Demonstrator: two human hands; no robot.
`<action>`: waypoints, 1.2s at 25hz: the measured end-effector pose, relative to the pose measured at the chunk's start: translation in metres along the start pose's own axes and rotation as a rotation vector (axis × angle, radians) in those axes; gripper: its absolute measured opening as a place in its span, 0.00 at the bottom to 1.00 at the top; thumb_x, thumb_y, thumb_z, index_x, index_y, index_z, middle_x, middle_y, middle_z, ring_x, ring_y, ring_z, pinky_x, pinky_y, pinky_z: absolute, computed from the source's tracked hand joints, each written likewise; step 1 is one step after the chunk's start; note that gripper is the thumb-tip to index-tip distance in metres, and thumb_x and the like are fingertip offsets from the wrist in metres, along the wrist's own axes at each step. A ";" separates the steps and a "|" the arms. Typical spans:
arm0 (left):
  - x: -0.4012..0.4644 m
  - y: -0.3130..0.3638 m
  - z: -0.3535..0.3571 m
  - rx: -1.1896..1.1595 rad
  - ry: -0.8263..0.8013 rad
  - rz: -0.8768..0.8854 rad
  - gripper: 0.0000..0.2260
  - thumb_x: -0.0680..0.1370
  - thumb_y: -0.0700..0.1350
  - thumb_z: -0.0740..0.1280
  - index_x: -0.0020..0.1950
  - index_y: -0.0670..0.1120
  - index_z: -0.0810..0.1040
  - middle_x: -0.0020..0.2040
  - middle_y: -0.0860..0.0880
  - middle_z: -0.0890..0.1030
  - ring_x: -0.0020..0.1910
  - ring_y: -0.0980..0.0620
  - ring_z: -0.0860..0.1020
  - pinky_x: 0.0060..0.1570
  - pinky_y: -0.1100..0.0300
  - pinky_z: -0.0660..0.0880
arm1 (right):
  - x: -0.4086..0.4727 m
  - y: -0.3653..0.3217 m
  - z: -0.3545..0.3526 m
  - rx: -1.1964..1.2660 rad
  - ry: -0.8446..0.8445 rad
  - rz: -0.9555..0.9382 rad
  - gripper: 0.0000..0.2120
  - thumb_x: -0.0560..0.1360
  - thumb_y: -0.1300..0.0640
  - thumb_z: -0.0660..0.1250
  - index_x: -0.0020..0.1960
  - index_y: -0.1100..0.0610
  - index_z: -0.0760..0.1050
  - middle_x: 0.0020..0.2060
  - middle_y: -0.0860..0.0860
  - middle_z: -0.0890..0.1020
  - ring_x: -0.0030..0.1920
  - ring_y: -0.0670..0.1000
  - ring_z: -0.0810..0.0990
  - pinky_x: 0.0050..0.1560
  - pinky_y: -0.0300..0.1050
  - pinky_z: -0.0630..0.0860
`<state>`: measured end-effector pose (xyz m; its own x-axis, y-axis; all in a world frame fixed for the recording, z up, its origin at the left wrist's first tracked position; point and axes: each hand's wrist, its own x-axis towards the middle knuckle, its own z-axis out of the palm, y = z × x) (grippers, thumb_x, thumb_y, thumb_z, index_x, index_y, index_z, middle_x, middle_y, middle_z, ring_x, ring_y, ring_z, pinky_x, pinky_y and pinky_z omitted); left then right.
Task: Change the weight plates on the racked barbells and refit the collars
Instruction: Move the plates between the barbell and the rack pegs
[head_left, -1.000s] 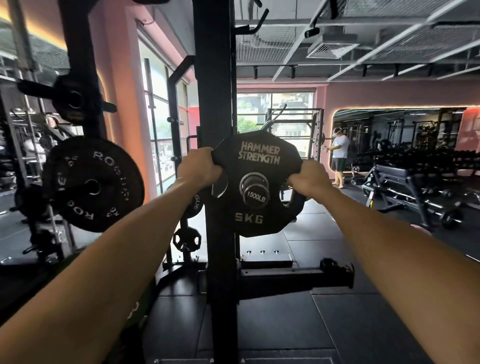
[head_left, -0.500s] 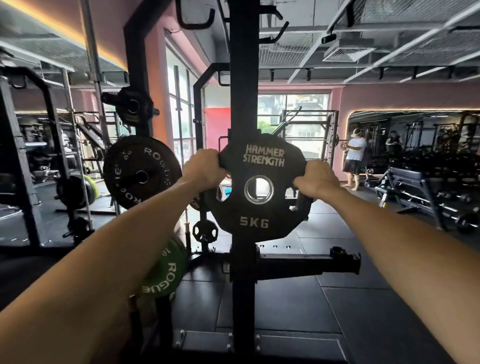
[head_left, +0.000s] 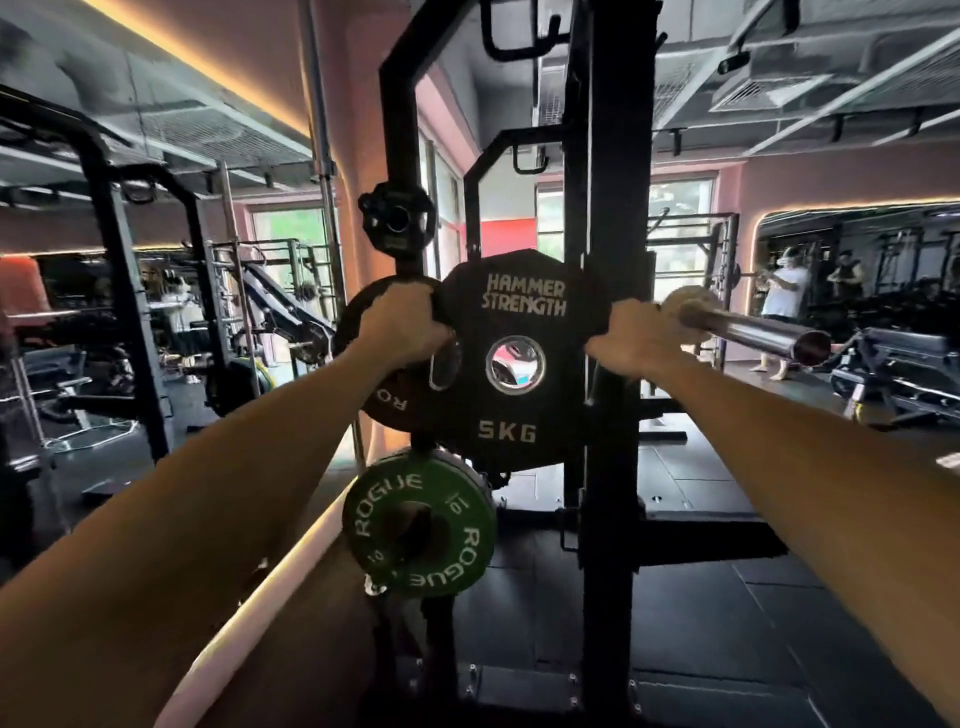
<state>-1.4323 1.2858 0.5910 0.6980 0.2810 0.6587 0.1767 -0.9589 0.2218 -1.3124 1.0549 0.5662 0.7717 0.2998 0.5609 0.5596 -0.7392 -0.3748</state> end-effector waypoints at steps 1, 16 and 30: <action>0.001 -0.028 -0.006 0.015 -0.003 0.002 0.12 0.70 0.45 0.69 0.51 0.42 0.80 0.49 0.39 0.82 0.49 0.37 0.80 0.44 0.53 0.74 | 0.001 -0.023 0.016 0.032 -0.012 0.001 0.08 0.69 0.54 0.68 0.44 0.57 0.76 0.39 0.54 0.76 0.38 0.56 0.75 0.40 0.46 0.74; 0.096 -0.273 0.022 0.064 -0.080 -0.014 0.05 0.70 0.42 0.67 0.41 0.41 0.76 0.38 0.44 0.75 0.44 0.38 0.80 0.38 0.54 0.72 | 0.100 -0.189 0.186 -0.003 -0.033 -0.055 0.07 0.68 0.57 0.68 0.38 0.59 0.72 0.31 0.51 0.73 0.38 0.58 0.78 0.38 0.46 0.74; 0.217 -0.366 0.165 -0.008 -0.153 -0.015 0.09 0.72 0.42 0.68 0.51 0.42 0.77 0.42 0.42 0.78 0.45 0.41 0.79 0.40 0.55 0.69 | 0.224 -0.179 0.326 -0.063 -0.131 0.048 0.07 0.70 0.58 0.66 0.40 0.58 0.68 0.31 0.50 0.71 0.38 0.57 0.76 0.41 0.47 0.74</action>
<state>-1.2309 1.6912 0.5344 0.7931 0.2858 0.5379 0.1829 -0.9541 0.2371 -1.1408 1.4508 0.5183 0.8323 0.3367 0.4404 0.5044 -0.7895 -0.3497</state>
